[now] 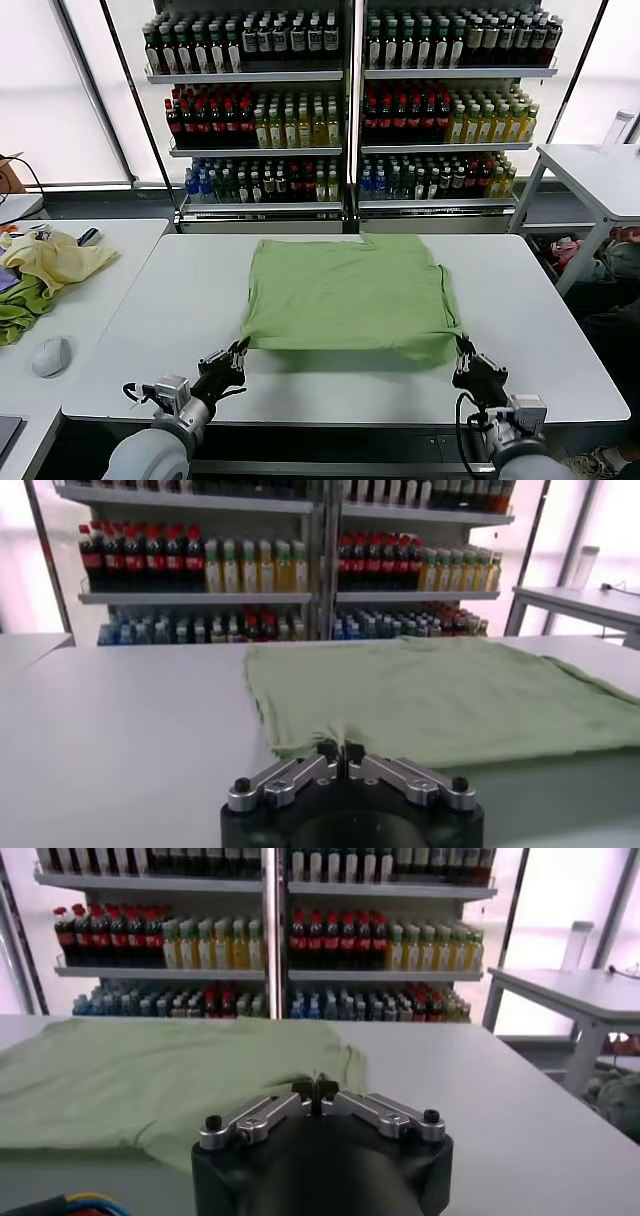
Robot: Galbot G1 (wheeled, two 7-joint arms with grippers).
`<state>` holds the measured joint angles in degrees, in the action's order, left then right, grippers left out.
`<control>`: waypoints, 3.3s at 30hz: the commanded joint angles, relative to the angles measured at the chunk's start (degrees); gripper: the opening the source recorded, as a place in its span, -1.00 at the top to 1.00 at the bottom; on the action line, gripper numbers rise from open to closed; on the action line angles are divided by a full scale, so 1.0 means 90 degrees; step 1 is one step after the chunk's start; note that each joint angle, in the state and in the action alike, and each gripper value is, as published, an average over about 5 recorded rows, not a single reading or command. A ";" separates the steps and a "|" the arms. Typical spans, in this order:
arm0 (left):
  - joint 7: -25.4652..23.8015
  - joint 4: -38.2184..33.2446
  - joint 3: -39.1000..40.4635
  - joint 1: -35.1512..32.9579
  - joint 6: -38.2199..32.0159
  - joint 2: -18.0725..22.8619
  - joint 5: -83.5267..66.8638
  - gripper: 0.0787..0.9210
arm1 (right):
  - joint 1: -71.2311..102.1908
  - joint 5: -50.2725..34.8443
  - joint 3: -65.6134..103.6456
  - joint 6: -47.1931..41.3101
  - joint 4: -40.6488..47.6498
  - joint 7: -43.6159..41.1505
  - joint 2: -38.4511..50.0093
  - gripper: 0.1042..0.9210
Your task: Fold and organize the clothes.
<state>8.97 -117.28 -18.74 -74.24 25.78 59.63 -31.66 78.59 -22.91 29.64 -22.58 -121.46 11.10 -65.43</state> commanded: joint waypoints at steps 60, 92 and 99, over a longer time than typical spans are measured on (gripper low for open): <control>0.0243 0.2632 0.1465 0.2402 0.0143 0.0266 0.0745 -0.42 | -0.1695 -0.0038 -0.0909 -0.0928 0.2444 0.0093 -0.0021 -0.58; -0.0042 0.0323 -0.0065 -0.0163 0.0209 -0.0674 0.0351 0.95 | 0.0198 0.0283 -0.0837 -0.0630 0.0059 -0.0062 0.0205 0.90; -0.0022 -0.0670 -0.0897 -0.1598 0.0276 -0.0776 0.0585 0.95 | 0.1301 0.0616 -0.0635 -0.0658 -0.0779 -0.0004 0.0201 0.90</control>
<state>8.97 -108.99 -16.47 -69.78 27.99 54.87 -28.00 78.70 -19.97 22.92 -28.55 -118.19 10.86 -63.76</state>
